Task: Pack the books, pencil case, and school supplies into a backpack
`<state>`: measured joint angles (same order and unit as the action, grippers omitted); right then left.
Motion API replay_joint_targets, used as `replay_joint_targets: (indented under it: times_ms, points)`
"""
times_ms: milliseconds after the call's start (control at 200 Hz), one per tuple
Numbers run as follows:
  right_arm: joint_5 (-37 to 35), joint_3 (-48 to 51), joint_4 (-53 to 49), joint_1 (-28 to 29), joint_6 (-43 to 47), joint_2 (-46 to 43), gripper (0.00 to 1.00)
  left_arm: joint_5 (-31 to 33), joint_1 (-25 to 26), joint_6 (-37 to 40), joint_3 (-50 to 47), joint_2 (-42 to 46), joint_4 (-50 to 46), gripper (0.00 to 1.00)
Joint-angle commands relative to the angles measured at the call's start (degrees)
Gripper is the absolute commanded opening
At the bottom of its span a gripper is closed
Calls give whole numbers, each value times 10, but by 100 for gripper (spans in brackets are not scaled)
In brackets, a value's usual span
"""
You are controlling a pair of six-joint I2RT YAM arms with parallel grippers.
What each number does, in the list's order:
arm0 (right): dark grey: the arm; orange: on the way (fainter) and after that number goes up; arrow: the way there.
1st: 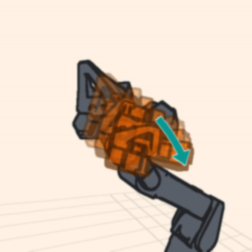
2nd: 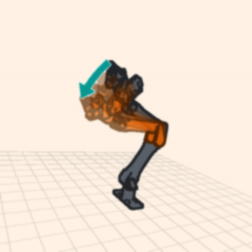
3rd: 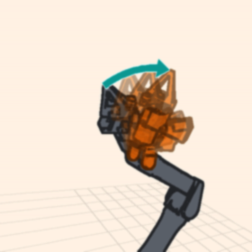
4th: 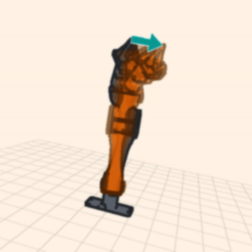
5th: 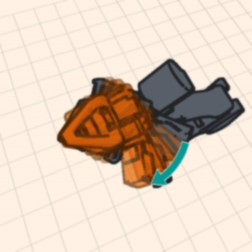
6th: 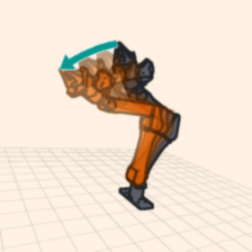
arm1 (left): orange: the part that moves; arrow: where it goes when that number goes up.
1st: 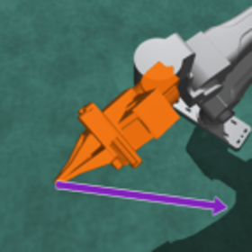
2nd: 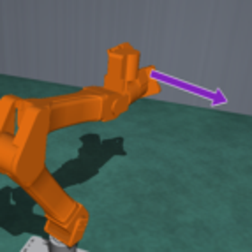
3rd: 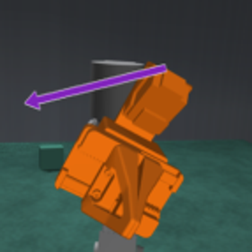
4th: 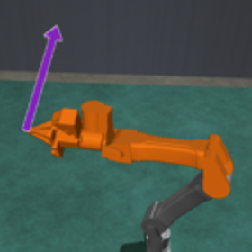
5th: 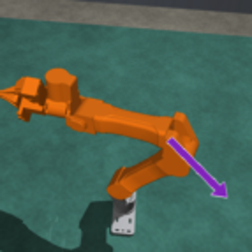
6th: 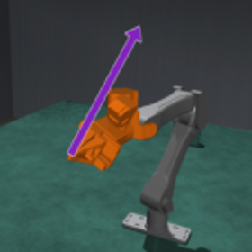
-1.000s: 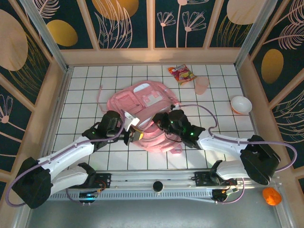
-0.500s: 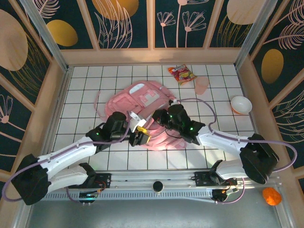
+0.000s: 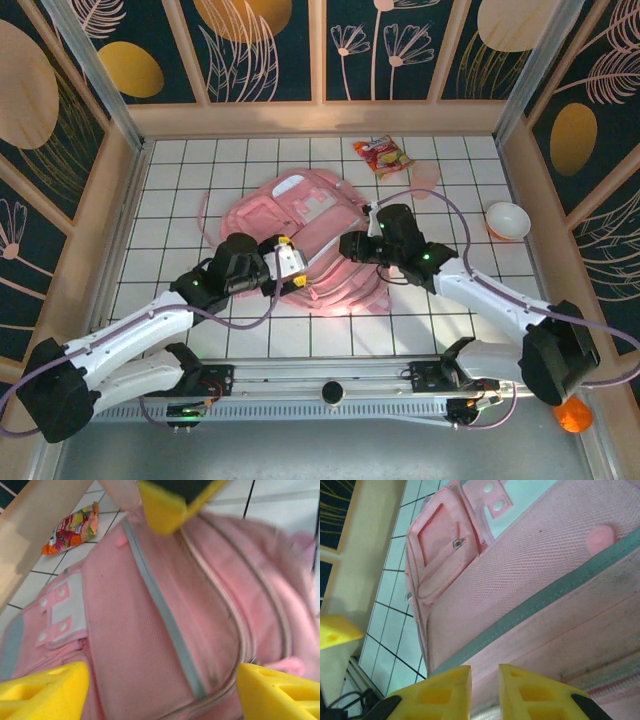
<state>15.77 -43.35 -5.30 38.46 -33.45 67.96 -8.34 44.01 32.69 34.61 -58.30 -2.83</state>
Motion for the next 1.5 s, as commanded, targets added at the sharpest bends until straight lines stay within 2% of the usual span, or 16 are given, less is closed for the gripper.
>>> replay_joint_targets:
  times_ms: [0, 120, 275, 420, 480, 530, 691, 746, 836, 936, 1071, 1251, 1351, 1496]
  points:
    - [7, -15, -37, -1, 51, -38, 22, 23, 0, 145, -9, -10, -34, 78]
    - [4, -5, -38, 0, 57, -59, 23, 27, 0, 192, -4, -27, -42, 78]
    - [-1, 17, -17, 2, 53, -94, 26, 30, -1, 211, -9, -58, -13, 77]
    - [-13, 31, -12, 3, 54, -124, 27, -2, 0, 226, 0, -82, -7, 72]
    - [-19, 31, -21, 4, 58, -132, 27, -2, 0, 228, 1, -88, -9, 62]
    - [-29, 32, -30, 4, 63, -139, 27, -11, 0, 218, 3, -89, -7, 50]
    - [-63, 33, -61, 21, 67, -151, 27, -98, 0, 131, 28, -90, -29, 15]
    - [-74, 31, -62, 38, 61, -152, 27, -126, 0, 102, 29, -91, -28, 7]
    - [-114, 17, -75, 84, 43, -144, 27, -155, 0, 51, 26, -94, -8, 0]
    - [-164, -14, -131, 136, 17, -122, 27, -170, 0, 3, 30, -100, 5, 0]
    - [-269, -43, -198, 221, -28, -89, 28, -181, 0, -32, 36, -112, 12, 0]
    - [-371, -47, -215, 325, -73, -45, 32, -195, 0, -63, 43, -128, 8, 0]
    - [-427, -45, -215, 357, -62, -18, 35, -213, -1, -79, 43, -137, 9, 0]
    - [-477, -30, -188, 374, -20, 4, 37, -240, -5, -98, 48, -152, 12, 0]
